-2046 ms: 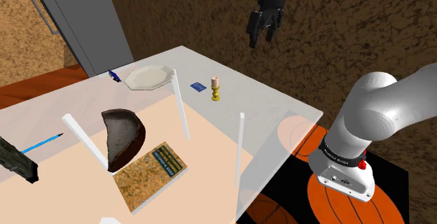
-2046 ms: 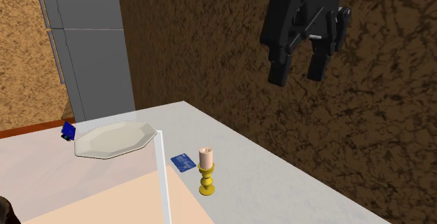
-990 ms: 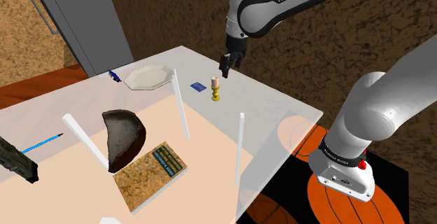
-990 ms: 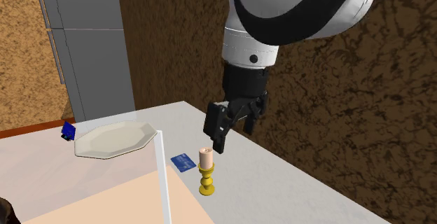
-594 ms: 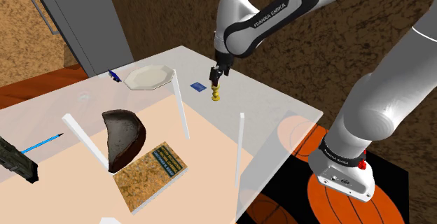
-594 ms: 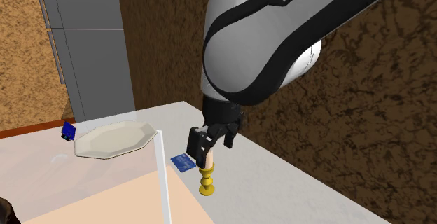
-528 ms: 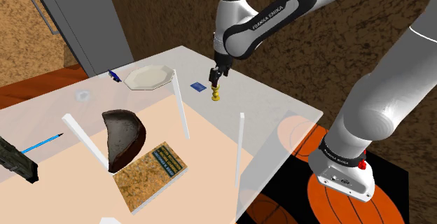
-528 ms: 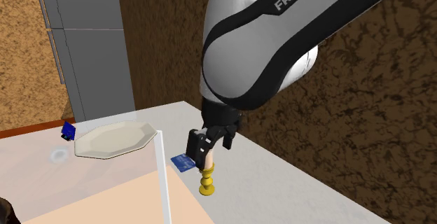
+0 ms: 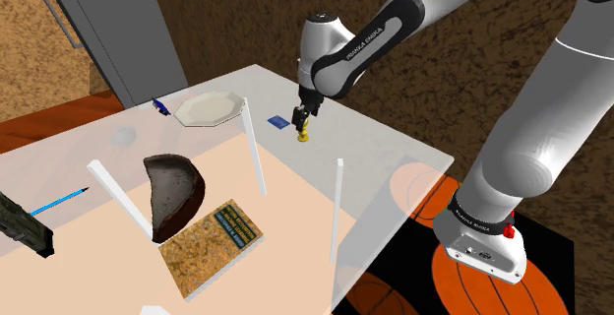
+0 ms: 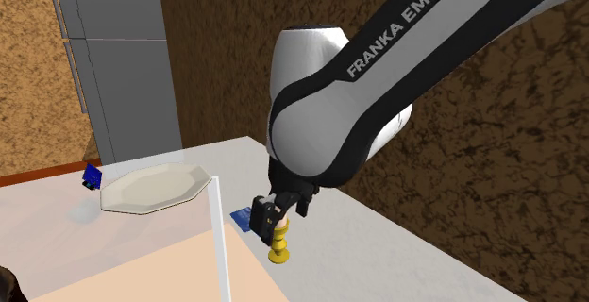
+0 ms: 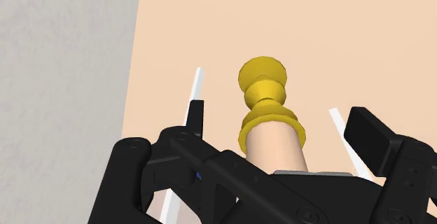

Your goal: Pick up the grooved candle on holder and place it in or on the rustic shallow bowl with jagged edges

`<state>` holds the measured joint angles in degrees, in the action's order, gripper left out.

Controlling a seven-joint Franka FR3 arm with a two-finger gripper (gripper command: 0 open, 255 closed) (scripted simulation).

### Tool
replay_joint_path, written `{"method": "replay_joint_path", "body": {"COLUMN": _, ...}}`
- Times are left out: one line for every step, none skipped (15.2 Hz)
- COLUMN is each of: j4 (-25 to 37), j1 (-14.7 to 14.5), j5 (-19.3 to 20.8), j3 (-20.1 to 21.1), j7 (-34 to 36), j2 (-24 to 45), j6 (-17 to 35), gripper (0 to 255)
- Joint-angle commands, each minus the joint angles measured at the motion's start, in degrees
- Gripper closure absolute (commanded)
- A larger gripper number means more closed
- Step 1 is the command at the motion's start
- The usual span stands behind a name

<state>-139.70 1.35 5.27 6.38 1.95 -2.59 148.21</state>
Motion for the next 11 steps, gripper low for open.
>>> {"method": "replay_joint_path", "body": {"j4": 0.13, "j1": 0.04, "j5": 0.22, "j3": -0.01, "j7": 0.16, "j2": 0.71, "j6": 0.61, "gripper": 0}}
{"method": "replay_joint_path", "body": {"j4": 0.13, "j1": 0.03, "j5": 0.22, "j3": -0.01, "j7": 0.16, "j2": 0.71, "j6": 0.61, "gripper": 0}}
{"method": "replay_joint_path", "body": {"j4": 0.14, "j1": 0.03, "j5": 0.22, "j3": -0.01, "j7": 0.16, "j2": 0.71, "j6": 0.61, "gripper": 0}}
{"method": "replay_joint_path", "body": {"j4": 0.14, "j1": 0.03, "j5": 0.22, "j3": -0.01, "j7": 0.16, "j2": 0.71, "j6": 0.61, "gripper": 0}}
{"method": "replay_joint_path", "body": {"j4": 0.14, "j1": 0.03, "j5": 0.22, "j3": -0.01, "j7": 0.16, "j2": 0.71, "j6": 0.61, "gripper": 0}}
{"method": "replay_joint_path", "body": {"j4": 0.14, "j1": 0.03, "j5": 0.22, "j3": -0.01, "j7": 0.16, "j2": 0.71, "j6": 0.61, "gripper": 0}}
{"method": "replay_joint_path", "body": {"j4": 0.14, "j1": 0.03, "j5": 0.22, "j3": -0.01, "j7": 0.16, "j2": 0.71, "j6": 0.61, "gripper": 0}}
{"method": "replay_joint_path", "body": {"j4": 0.14, "j1": 0.03, "j5": 0.22, "j3": -0.01, "j7": 0.16, "j2": 0.71, "j6": 0.61, "gripper": 255}}
{"method": "replay_joint_path", "body": {"j4": 0.14, "j1": 0.03, "j5": 0.22, "j3": -0.01, "j7": 0.16, "j2": 0.71, "j6": 0.61, "gripper": 255}}
{"method": "replay_joint_path", "body": {"j4": 0.14, "j1": 0.03, "j5": 0.22, "j3": -0.01, "j7": 0.17, "j2": 0.71, "j6": 0.61, "gripper": 255}}
{"method": "replay_joint_path", "body": {"j4": 0.12, "j1": 0.03, "j5": 0.23, "j3": 0.00, "j7": 0.18, "j2": 0.69, "j6": 0.62, "gripper": 255}}
